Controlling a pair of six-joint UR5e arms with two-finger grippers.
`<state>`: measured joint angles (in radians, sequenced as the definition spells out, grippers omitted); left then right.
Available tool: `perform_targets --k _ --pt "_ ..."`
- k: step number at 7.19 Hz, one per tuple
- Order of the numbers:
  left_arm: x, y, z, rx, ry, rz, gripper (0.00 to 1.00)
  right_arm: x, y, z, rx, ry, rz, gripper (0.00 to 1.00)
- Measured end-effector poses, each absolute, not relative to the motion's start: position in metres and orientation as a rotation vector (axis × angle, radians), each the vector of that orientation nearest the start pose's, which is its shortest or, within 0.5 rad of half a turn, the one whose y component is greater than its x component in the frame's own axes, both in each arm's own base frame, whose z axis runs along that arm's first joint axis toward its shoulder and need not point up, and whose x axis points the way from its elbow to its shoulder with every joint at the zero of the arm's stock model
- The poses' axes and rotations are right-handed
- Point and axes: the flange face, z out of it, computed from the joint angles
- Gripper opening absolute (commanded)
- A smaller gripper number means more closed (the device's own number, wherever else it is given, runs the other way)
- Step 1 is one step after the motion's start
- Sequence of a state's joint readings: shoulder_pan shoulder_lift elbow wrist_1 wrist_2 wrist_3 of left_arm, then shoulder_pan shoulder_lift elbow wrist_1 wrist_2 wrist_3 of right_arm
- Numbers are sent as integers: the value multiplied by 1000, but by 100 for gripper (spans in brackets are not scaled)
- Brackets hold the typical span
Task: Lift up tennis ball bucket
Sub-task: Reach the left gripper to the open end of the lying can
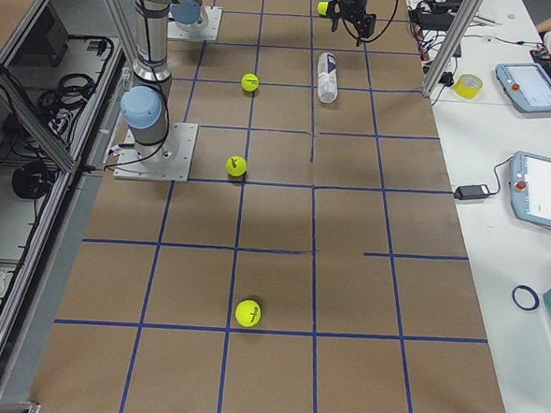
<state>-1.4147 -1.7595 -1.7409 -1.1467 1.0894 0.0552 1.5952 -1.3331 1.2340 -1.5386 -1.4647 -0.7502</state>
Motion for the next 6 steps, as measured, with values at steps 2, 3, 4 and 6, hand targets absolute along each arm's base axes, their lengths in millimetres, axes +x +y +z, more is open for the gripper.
perform_targets --k 2,3,4,6 --pt "-101 -588 309 -220 3725 -119 100 135 -588 535 -856 2936 -160 100" --pt "-107 -594 288 -232 3770 -76 100 133 -587 536 -662 2983 -157 100" --pt "-118 -599 269 -215 3800 -45 100 132 -582 536 -514 3019 -147 100" --pt "-140 -606 230 -160 3820 13 100 133 -560 538 -269 3088 -130 100"
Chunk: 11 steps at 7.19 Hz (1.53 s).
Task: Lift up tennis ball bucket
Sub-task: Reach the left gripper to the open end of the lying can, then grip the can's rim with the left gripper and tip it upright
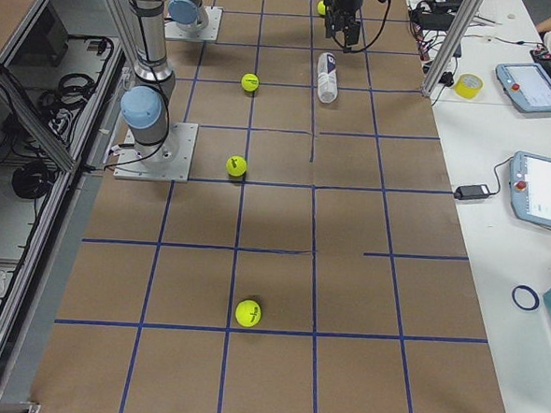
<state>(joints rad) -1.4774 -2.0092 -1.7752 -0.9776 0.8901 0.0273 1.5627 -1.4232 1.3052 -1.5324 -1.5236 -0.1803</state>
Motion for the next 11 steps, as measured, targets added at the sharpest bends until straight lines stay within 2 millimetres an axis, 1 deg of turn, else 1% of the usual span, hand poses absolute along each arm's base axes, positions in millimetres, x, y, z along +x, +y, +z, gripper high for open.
perform_targets --k 1,2,3,5,6,7,10,11 --pt "-147 -607 211 99 -2448 -37 100 137 -548 535 -173 3101 -122 100" --pt "-153 -608 198 99 -2428 -63 100 139 -542 535 -126 3105 -154 100" --pt "-160 -607 189 97 -2408 -85 100 140 -541 540 -104 3103 -212 100" --pt "-177 -603 183 91 -2401 -118 100 140 -541 548 -86 3103 -264 100" --pt "-184 -600 183 85 -2402 -127 60 140 -541 546 -81 3102 -261 100" --pt "-188 -599 183 80 -2403 -131 1 141 -541 544 -81 3098 -253 100" --pt "-191 -600 184 108 -2392 -147 0 141 -542 540 -80 3089 -243 100" --pt "-190 -605 192 167 -2399 -148 0 141 -543 539 -82 3089 -241 100"
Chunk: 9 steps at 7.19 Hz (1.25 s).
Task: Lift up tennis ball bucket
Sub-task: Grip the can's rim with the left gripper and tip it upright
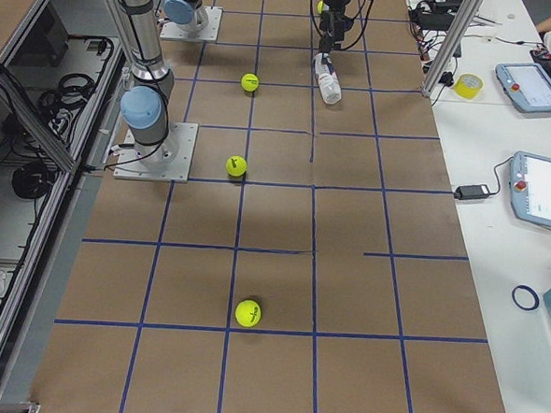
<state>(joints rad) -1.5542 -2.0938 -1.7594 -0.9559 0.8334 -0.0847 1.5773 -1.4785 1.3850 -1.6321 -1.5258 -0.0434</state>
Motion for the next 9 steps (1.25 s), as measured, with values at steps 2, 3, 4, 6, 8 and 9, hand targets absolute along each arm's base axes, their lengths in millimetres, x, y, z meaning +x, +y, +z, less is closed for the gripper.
perform_targets --k 2,3,4,6,8,9 --pt "-184 -632 238 343 -2459 -92 0 142 -542 539 -86 3087 -237 100" --pt "-180 -651 271 419 -2486 -46 0 142 -543 538 -87 3088 -234 100" --pt "-176 -667 304 500 -2507 -2 0 142 -543 537 -87 3088 -231 100" --pt "-166 -686 353 603 -2594 103 0 142 -543 536 -90 3088 -229 100" --pt "-177 -685 369 462 -2738 190 0 142 -543 535 -94 3089 -227 100" --pt "-192 -679 368 251 -2865 228 0 142 -543 535 -96 3089 -228 100"
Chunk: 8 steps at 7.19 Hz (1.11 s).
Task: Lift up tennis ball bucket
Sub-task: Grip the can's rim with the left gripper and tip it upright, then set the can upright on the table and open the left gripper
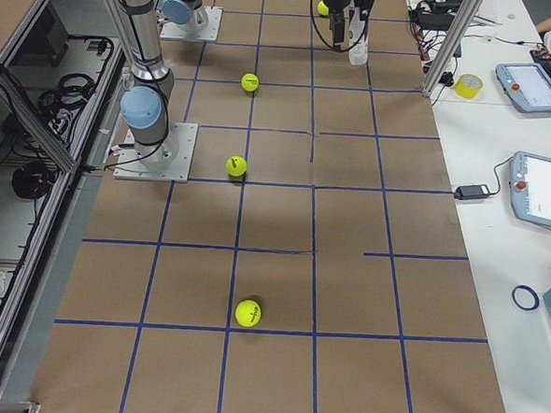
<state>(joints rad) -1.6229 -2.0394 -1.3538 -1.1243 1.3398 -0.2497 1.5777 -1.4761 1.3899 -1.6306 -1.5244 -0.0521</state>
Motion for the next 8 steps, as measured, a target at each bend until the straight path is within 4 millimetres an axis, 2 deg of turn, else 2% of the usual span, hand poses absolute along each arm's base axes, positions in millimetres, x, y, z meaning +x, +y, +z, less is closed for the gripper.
perform_targets --k 1,2,3,5,6,7,8 --pt "-209 -673 364 14 3281 -261 0 141 -543 535 -98 3088 -227 100" --pt "-225 -667 361 221 3208 -247 0 141 -544 534 -99 3088 -225 100" --pt "-235 -663 361 322 3174 -240 0 141 -544 534 -100 3088 -222 100" --pt "-248 -656 357 393 3158 -193 0 141 -545 532 -100 3088 -217 100" --pt "-253 -652 353 409 3158 -160 43 141 -545 532 -100 3088 -214 100" --pt "-256 -650 351 417 3161 -136 78 141 -545 532 -100 3089 -213 100" --pt "-257 -648 350 419 3165 -115 99 141 -545 531 -100 3089 -212 100"
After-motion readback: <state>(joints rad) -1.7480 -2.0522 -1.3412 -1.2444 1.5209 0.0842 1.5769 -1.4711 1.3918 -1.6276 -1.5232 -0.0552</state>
